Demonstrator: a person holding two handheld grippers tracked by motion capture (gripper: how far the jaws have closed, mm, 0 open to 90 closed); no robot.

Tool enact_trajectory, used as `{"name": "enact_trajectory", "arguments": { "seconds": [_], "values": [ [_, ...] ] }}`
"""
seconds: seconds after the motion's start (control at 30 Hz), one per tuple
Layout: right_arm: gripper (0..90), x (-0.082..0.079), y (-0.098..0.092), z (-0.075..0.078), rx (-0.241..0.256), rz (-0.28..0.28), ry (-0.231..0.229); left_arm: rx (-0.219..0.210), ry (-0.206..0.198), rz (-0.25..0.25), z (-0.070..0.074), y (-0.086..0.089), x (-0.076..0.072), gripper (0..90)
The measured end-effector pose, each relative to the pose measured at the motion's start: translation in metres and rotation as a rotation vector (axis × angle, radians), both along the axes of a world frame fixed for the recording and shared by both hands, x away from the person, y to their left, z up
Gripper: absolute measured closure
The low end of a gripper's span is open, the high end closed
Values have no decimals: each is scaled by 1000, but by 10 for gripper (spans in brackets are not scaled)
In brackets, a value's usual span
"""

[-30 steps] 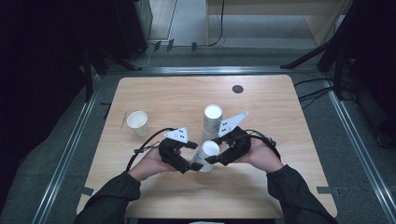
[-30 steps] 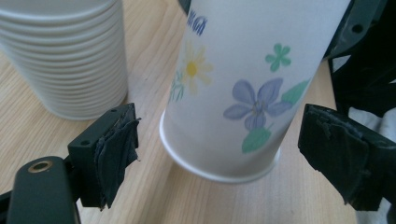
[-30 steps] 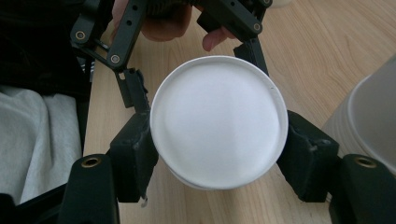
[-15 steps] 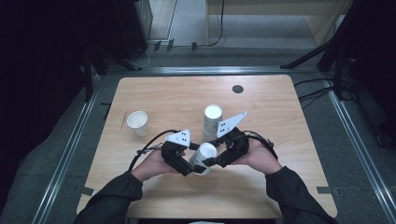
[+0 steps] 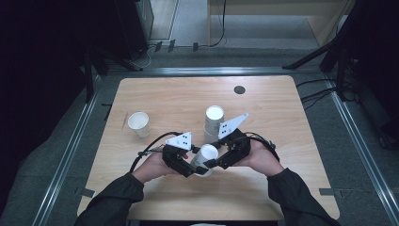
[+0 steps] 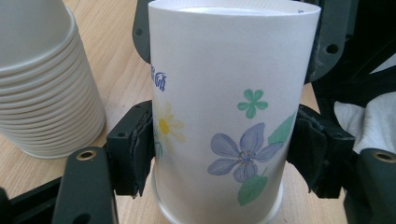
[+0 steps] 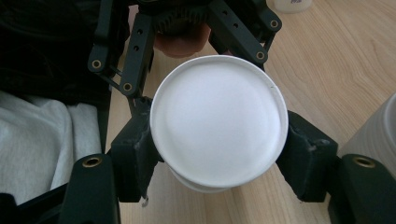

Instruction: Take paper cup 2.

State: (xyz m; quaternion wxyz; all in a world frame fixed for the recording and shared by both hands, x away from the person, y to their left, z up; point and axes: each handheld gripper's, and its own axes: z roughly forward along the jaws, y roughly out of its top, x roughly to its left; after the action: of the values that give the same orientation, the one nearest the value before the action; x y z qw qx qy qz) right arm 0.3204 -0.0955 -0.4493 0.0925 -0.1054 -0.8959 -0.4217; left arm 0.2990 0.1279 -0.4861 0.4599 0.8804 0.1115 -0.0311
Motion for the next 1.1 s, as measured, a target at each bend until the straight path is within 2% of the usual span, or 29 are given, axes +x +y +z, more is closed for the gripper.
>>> {"name": "enact_trajectory", "arguments": {
  "seconds": [0.33, 0.5, 0.57, 0.73, 0.93, 0.97, 1.1],
  "values": [
    [346, 0, 1, -1, -7, 5, -6, 10, 13, -3, 0, 0, 1, 324],
    [253, -1, 2, -1, -12, 0, -24, 7, 21, 2, 0, 1, 2, 324],
    [234, -2, 1, -1, -17, 2, -47, 6, 27, 1, 1, 3, 2, 324],
    [234, -1, -6, -2, -22, -17, -51, -5, 40, 11, 5, 9, 3, 324],
    [239, -3, -16, -3, -21, -42, -60, 36, 50, 14, 13, 14, 4, 322],
    [247, -4, -17, -4, -14, -49, -60, 48, 40, 14, 14, 14, 4, 322],
    [251, -7, -20, -7, -29, -56, -70, 81, 59, 9, 18, 17, 5, 320]
  ]
}}
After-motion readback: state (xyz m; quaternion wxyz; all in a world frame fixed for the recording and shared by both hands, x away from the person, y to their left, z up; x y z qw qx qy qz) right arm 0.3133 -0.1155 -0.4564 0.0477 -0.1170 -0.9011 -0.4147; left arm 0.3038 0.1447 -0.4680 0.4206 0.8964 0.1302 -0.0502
